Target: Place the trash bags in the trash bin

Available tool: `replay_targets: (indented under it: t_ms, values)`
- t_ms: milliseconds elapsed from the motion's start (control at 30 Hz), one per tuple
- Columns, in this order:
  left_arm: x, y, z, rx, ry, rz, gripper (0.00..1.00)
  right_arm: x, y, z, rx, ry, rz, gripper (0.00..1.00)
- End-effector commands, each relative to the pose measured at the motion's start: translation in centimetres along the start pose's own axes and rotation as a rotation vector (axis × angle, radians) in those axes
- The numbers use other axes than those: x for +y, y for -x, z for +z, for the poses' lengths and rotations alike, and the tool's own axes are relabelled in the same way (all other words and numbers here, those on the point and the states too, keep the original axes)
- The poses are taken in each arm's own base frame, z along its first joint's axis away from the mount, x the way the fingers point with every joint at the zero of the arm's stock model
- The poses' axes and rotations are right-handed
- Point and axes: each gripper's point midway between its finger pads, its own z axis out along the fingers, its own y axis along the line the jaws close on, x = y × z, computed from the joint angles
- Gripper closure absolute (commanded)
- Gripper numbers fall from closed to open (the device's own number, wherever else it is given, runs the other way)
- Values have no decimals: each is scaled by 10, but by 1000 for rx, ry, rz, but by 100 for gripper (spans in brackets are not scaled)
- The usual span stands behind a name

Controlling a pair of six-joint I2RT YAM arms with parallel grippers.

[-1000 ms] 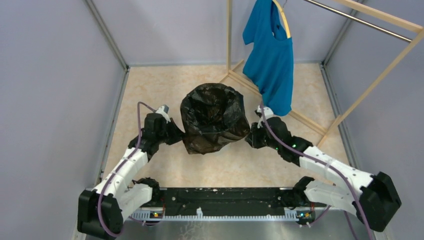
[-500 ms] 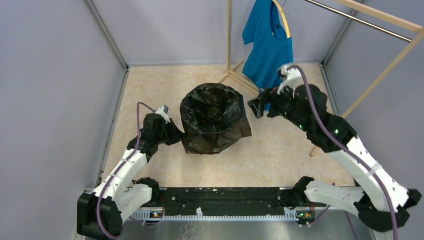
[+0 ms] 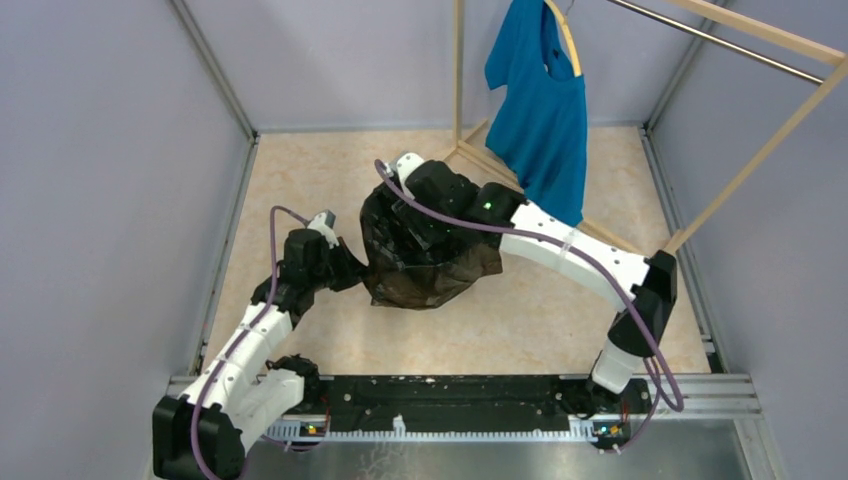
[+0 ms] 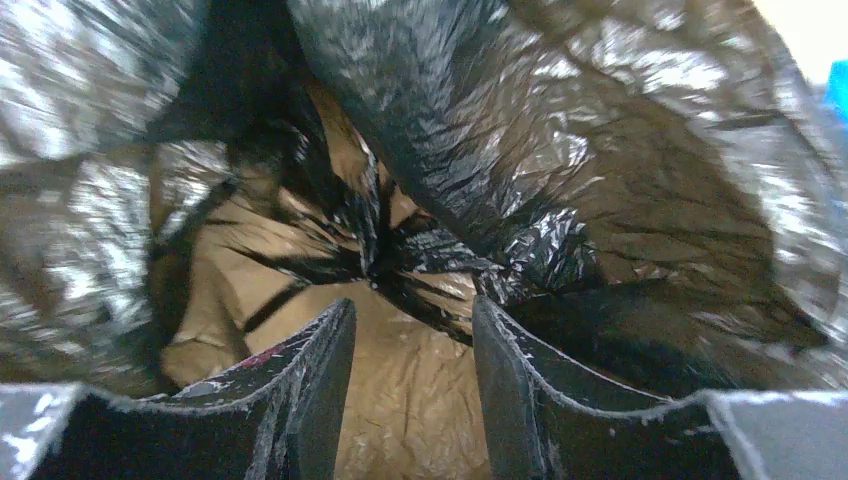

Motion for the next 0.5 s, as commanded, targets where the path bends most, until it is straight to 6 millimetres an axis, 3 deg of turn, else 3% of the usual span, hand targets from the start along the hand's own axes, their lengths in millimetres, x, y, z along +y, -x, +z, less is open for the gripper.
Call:
replay_targets:
  t_ms: [0,100,200,467]
  values:
    - [-5,6,-1,-18,-23,18,100,-10,-17,7,77,-49,-87,54]
    - [-6,6,-1,-20,-26,18,100,-1,-37,26,149,-3,-90,57]
    - [-8,9,-2,-29,-31,26,100,10,-49,37,197,74,-60,76]
    - [-12,15,-6,-44,-35,41,100,15,-76,51,280,149,-48,82]
